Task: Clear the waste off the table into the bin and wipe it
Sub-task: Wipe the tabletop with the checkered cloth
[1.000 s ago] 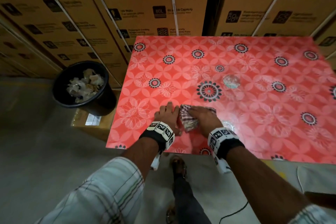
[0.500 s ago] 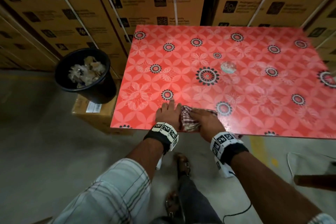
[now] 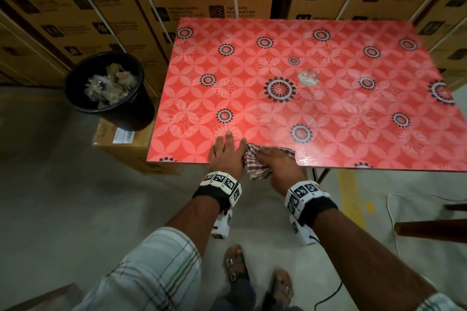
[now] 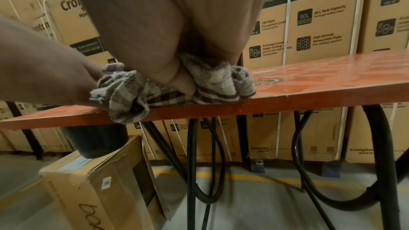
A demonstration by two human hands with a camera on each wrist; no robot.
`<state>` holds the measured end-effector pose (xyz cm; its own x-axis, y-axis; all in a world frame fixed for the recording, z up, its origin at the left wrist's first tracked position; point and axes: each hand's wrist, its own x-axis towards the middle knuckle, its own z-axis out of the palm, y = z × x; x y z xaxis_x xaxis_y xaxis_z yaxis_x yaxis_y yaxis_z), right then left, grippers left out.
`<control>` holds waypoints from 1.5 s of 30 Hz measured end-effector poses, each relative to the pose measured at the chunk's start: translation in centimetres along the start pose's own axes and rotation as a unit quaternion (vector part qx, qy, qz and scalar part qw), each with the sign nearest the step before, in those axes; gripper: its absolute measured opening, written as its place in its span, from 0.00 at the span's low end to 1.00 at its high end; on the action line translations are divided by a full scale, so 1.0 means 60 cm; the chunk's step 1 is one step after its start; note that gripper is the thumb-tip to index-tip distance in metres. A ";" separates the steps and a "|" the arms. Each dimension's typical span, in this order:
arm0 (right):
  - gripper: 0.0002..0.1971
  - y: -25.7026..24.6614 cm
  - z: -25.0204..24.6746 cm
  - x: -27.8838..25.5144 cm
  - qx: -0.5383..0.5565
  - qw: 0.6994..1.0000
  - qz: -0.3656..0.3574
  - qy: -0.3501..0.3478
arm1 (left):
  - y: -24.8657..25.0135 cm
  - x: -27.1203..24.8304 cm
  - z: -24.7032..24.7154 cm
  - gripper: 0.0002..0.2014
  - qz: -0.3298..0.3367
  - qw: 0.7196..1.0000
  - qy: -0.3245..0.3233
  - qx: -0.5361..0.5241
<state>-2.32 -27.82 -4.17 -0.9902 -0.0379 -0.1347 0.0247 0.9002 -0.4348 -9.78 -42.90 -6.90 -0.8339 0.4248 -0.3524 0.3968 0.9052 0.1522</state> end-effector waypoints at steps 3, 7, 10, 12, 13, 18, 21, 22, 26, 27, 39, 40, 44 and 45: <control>0.29 0.010 -0.006 0.025 0.002 1.000 -0.008 0.000 | 0.001 -0.001 0.010 0.41 -0.009 1.000 0.002 -0.001; 0.30 0.009 -0.014 0.031 -0.018 1.000 -0.010 -0.014 | 0.009 0.000 0.006 0.48 -0.026 0.999 -0.020 0.018; 0.32 0.004 -0.001 -0.006 -0.020 0.999 -0.016 0.020 | 0.022 -0.004 0.000 0.43 -0.040 0.999 -0.028 0.019; 0.34 0.007 0.005 -0.022 -0.024 0.999 -0.018 0.013 | 0.031 -0.006 -0.004 0.42 -0.043 0.998 -0.037 0.002; 0.35 0.009 0.003 -0.023 -0.030 0.999 -0.022 0.005 | 0.034 -0.006 -0.004 0.42 -0.046 0.998 -0.041 0.001; 0.36 0.027 -0.002 -0.033 -0.027 0.999 -0.035 -0.009 | 0.038 -0.013 0.001 0.41 -0.041 0.998 -0.035 0.010; 0.34 0.066 -0.016 -0.052 0.000 1.000 -0.017 0.010 | 0.038 -0.017 -0.001 0.36 -0.034 0.999 -0.019 0.013; 0.33 0.077 -0.020 -0.057 0.009 1.000 -0.010 0.020 | 0.039 -0.020 -0.001 0.37 -0.035 0.999 -0.021 0.020; 0.31 0.073 -0.024 -0.055 0.000 1.000 0.010 0.029 | 0.048 -0.012 0.000 0.40 -0.050 0.998 -0.033 0.022; 0.32 0.066 -0.020 -0.051 -0.013 1.000 0.003 0.023 | 0.053 -0.005 0.001 0.39 -0.046 0.998 -0.037 0.018; 0.34 0.087 -0.030 -0.052 -0.043 0.999 -0.029 0.003 | 0.069 0.033 0.027 0.37 0.014 0.995 -0.069 0.065; 0.34 0.092 -0.034 -0.036 -0.045 0.999 -0.025 0.013 | 0.070 0.032 0.026 0.36 0.014 0.996 -0.067 0.061; 0.32 0.100 -0.058 0.033 -0.100 0.994 -0.009 -0.046 | 0.086 0.018 0.014 0.36 -0.009 0.997 -0.052 0.047; 0.32 0.097 -0.062 0.033 -0.109 0.992 -0.008 -0.062 | 0.090 0.017 0.010 0.39 -0.016 0.997 -0.061 0.036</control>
<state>-4.62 -21.05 -3.63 -0.9651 -0.0932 -0.2446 -0.0341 0.9712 -0.2356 -8.24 -37.57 -6.99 -0.7955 0.3879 -0.4655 0.4014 0.9129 0.0747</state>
